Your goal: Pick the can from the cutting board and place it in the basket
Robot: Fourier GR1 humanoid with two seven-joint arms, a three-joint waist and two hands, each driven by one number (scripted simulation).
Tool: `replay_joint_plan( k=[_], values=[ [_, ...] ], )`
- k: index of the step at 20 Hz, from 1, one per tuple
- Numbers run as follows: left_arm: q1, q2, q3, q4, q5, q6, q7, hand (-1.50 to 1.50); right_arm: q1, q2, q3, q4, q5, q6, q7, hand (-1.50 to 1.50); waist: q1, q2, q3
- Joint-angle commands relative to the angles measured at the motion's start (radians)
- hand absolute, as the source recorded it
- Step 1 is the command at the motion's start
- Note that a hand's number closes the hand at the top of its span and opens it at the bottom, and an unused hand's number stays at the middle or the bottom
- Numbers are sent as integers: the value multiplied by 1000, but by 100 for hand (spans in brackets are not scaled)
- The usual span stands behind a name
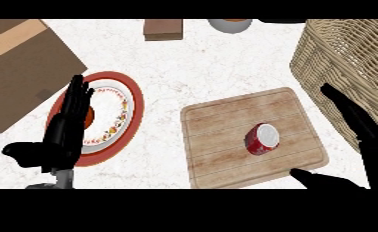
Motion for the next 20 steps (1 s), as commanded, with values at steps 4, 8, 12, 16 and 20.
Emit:
replay_joint_plan(
  k=[4, 8, 12, 16, 20],
  values=[
    [-3, 12, -1, -17, 13, -34, -4, 0, -59, -206, -19, -245, -108, 358, 418, -150, 42, 13, 3],
    [-26, -6, -11, 2, 0, -28, -3, 0, -181, -189, -5, -314, -299, 464, 613, -150, 61, 19, 6],
    [-75, -48, -45, 19, -33, 8, 29, 0, -333, -169, -13, -292, -436, 488, 765, -150, 60, 19, 8],
    [-45, -26, -19, -21, -14, -8, 36, 0, -358, -236, 12, -300, -456, 483, 839, -150, 55, 13, 8],
    [-57, -10, -11, -44, -11, -15, 75, 0, -419, -260, 17, -179, -478, 484, 820, -150, 65, 16, 10]
  ],
)
